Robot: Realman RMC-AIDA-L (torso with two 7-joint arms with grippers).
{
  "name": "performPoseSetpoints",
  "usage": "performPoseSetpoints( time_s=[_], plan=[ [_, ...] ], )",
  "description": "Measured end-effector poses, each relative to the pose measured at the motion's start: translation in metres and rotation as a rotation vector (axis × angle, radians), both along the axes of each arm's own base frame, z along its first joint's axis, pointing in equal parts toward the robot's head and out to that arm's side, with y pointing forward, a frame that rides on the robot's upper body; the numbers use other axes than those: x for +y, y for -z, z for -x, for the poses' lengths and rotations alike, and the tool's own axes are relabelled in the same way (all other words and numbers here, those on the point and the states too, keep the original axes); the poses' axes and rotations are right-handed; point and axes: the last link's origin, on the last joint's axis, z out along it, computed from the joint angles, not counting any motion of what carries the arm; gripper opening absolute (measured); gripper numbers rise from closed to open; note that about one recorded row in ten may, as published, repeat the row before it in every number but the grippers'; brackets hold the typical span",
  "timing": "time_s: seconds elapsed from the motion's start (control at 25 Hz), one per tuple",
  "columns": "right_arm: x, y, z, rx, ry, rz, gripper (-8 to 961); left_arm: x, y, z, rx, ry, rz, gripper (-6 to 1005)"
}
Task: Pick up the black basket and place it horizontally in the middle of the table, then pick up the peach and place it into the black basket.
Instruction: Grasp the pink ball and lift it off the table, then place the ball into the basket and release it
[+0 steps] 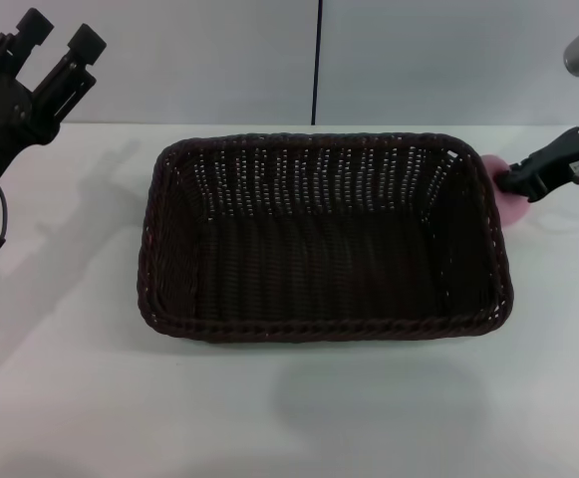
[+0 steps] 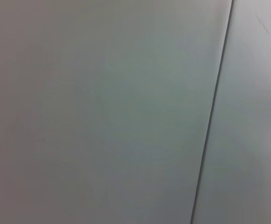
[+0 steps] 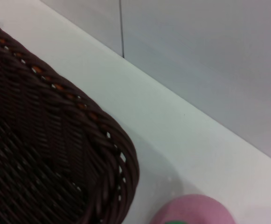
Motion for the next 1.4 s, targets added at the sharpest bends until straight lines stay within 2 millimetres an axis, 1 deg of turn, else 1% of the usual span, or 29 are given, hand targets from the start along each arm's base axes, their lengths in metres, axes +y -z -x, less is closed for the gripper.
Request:
performPoseSetpoints(
  time_s=[0.04, 0.16, 0.24, 0.28, 0.32, 0.36, 0.4, 0.44, 0.48, 0.52, 0.56, 0.6, 0.64, 0.68, 0.72, 0.76, 0.8, 0.84, 0.88, 0.92, 0.96, 1.0, 1.04, 1.08, 1.12, 1.16, 1.2, 1.24, 1.4],
  plan=[
    [0.000, 0.000, 0.001, 0.010, 0.000, -0.001, 81, 0.000, 0.000, 0.001, 0.001, -0.002, 0.000, 769],
    [-0.001, -0.004, 0.000, 0.029, 0.003, -0.019, 63, -0.001, 0.000, 0.001, 0.001, -0.004, 0.000, 766],
    [-0.003, -0.013, -0.005, 0.075, 0.027, -0.079, 52, -0.002, 0.000, 0.002, 0.000, -0.004, -0.001, 764],
    [-0.003, -0.013, -0.005, 0.075, 0.027, -0.079, 46, -0.003, -0.001, 0.002, 0.000, -0.004, -0.001, 763],
    [-0.004, -0.018, -0.008, 0.094, 0.036, -0.107, 40, -0.004, -0.001, 0.003, -0.001, -0.007, -0.003, 762],
    [-0.007, -0.033, -0.015, 0.162, 0.056, -0.186, 37, -0.005, -0.002, 0.005, -0.003, -0.012, -0.007, 761],
    [-0.007, -0.033, -0.015, 0.162, 0.056, -0.186, 35, -0.005, -0.002, 0.005, -0.003, -0.012, -0.007, 760],
    [-0.012, -0.049, -0.018, 0.257, 0.066, -0.270, 33, -0.006, -0.002, 0.006, -0.003, -0.016, -0.008, 759],
    [-0.015, -0.058, -0.018, 0.313, 0.059, -0.314, 30, -0.007, -0.003, 0.007, -0.004, -0.020, -0.011, 758],
    [-0.024, -0.073, -0.012, 0.447, 0.006, -0.372, 30, -0.008, -0.004, 0.008, -0.004, -0.023, -0.012, 756],
    [-0.024, -0.073, -0.012, 0.447, 0.006, -0.372, 30, -0.008, -0.004, 0.008, -0.004, -0.023, -0.012, 755],
    [-0.036, -0.082, 0.003, 0.609, -0.108, -0.382, 30, -0.008, -0.004, 0.008, -0.004, -0.023, -0.013, 754],
    [-0.036, -0.082, 0.003, 0.609, -0.108, -0.382, 30, -0.008, -0.004, 0.008, -0.004, -0.023, -0.014, 753],
    [-0.043, -0.086, 0.011, 0.684, -0.173, -0.378, 30, -0.008, -0.004, 0.008, -0.004, -0.023, -0.014, 752],
    [-0.043, -0.086, 0.011, 0.684, -0.173, -0.378, 30, -0.008, -0.004, 0.008, -0.004, -0.023, -0.014, 751],
    [-0.055, -0.088, 0.026, 0.807, -0.287, -0.341, 30, -0.007, -0.004, 0.008, -0.004, -0.023, -0.013, 750],
    [-0.055, -0.088, 0.026, 0.807, -0.287, -0.341, 30, -0.007, -0.004, 0.008, -0.004, -0.023, -0.013, 749],
    [-0.064, -0.084, 0.038, 0.886, -0.376, -0.276, 31, -0.007, -0.004, 0.008, -0.003, -0.022, -0.012, 748],
    [-0.067, -0.080, 0.044, 0.912, -0.415, -0.240, 31, -0.007, -0.004, 0.008, -0.003, -0.021, -0.011, 747],
    [-0.067, -0.080, 0.044, 0.912, -0.415, -0.240, 31, -0.007, -0.003, 0.007, -0.003, -0.020, -0.010, 746],
    [-0.072, -0.068, 0.053, 0.951, -0.471, -0.156, 31, -0.007, -0.003, 0.007, -0.002, -0.020, -0.009, 745],
    [-0.072, -0.068, 0.053, 0.951, -0.471, -0.156, 31, -0.007, -0.003, 0.007, -0.002, -0.020, -0.009, 744],
    [-0.072, -0.052, 0.058, 0.969, -0.485, -0.086, 31, -0.007, -0.003, 0.007, -0.003, -0.019, -0.009, 743],
    [-0.072, -0.052, 0.058, 0.969, -0.485, -0.086, 31, -0.007, -0.003, 0.007, -0.003, -0.019, -0.009, 742],
    [-0.072, -0.045, 0.059, 0.970, -0.478, -0.060, 31, -0.007, -0.002, 0.007, -0.003, -0.019, -0.007, 741],
    [-0.070, -0.031, 0.060, 0.961, -0.456, -0.014, 31, -0.007, -0.002, 0.007, -0.003, -0.019, -0.007, 740],
    [-0.070, -0.031, 0.060, 0.961, -0.456, -0.014, 55, -0.007, -0.002, 0.007, -0.003, -0.019, -0.007, 739],
    [-0.067, -0.020, 0.059, 0.941, -0.432, 0.020, 80, -0.008, -0.002, 0.007, -0.003, -0.021, -0.007, 738],
    [-0.065, -0.015, 0.058, 0.924, -0.416, 0.033, 177, -0.009, -0.002, 0.008, -0.004, -0.022, -0.007, 734]
  ],
)
